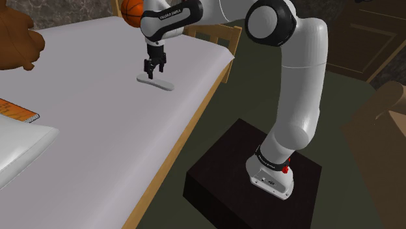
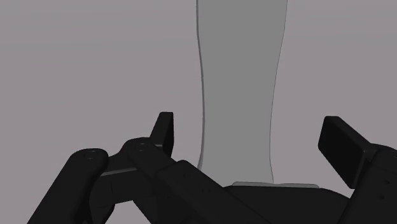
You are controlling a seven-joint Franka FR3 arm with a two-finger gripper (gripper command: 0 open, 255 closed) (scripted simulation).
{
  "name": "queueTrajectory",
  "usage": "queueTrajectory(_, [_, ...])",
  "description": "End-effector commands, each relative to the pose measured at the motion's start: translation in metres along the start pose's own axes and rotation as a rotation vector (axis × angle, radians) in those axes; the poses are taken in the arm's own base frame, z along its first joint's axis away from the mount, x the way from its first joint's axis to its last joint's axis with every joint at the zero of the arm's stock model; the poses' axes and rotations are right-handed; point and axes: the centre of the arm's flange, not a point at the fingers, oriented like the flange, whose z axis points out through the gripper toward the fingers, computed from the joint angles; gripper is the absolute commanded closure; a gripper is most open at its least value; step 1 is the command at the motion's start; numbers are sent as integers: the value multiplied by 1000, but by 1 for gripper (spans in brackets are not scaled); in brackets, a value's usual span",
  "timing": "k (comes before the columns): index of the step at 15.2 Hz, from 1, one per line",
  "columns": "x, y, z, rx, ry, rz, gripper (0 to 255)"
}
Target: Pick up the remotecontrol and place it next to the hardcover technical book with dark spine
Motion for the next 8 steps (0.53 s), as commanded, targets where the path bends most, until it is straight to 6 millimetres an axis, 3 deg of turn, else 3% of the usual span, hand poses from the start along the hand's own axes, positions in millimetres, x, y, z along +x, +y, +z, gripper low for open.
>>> queueTrajectory(1, [7, 1, 9, 0, 0, -9, 0])
queueTrajectory(8, [7, 1, 44, 0, 0, -9, 0])
